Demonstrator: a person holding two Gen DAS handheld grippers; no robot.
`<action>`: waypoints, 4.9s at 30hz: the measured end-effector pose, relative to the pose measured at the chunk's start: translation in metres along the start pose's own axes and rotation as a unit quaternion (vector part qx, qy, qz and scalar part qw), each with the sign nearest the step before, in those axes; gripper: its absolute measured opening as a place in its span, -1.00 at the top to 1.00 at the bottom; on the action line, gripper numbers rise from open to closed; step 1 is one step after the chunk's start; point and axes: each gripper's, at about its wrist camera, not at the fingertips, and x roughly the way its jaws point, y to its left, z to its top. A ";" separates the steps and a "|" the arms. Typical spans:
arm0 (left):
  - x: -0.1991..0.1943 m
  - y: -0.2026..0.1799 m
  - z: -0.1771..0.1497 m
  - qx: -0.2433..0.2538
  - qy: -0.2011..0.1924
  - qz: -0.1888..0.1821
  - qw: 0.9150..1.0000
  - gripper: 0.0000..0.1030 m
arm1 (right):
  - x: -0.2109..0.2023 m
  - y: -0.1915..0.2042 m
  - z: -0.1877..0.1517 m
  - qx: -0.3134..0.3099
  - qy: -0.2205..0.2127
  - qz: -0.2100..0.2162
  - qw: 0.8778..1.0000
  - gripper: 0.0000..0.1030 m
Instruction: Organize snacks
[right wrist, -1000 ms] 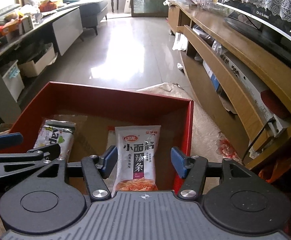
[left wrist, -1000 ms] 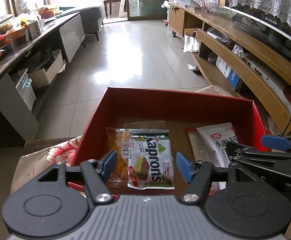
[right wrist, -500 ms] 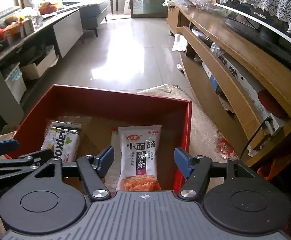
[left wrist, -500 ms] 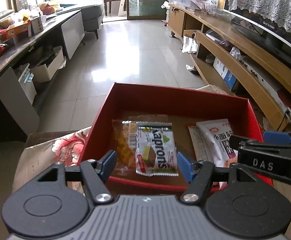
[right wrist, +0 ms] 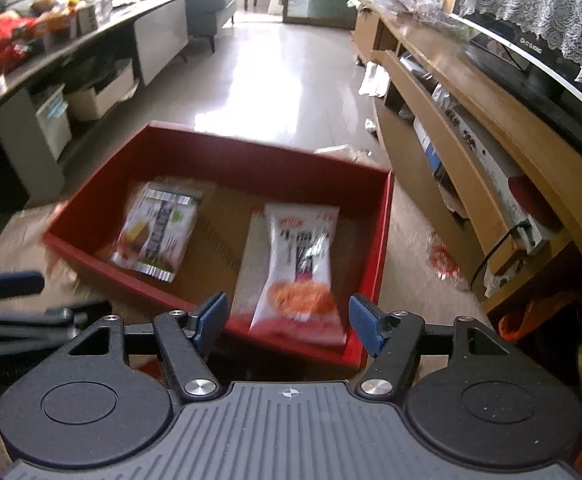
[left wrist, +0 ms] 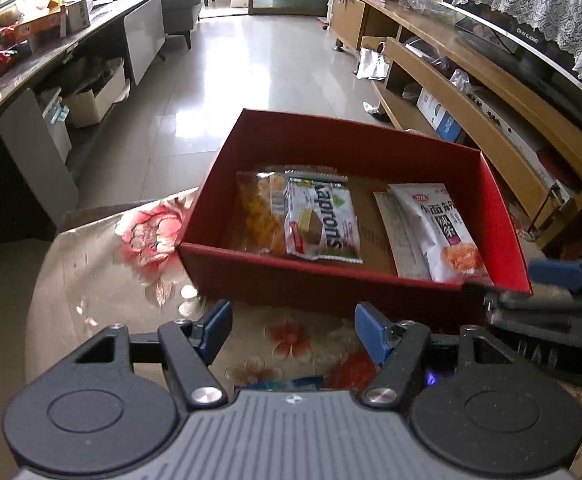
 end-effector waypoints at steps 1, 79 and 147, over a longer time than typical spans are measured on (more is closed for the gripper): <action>-0.002 0.001 -0.002 -0.001 0.000 -0.001 1.000 -0.34 | -0.001 0.002 -0.004 -0.003 0.005 0.000 1.000 -0.43; 0.026 -0.078 -0.101 0.165 0.112 -0.065 0.978 -0.54 | -0.022 -0.028 -0.167 0.009 0.158 0.010 0.987 -0.78; -0.033 -0.016 -0.155 -0.080 0.112 0.052 0.989 -0.41 | -0.046 -0.015 -0.177 -0.025 0.140 0.053 0.988 -0.45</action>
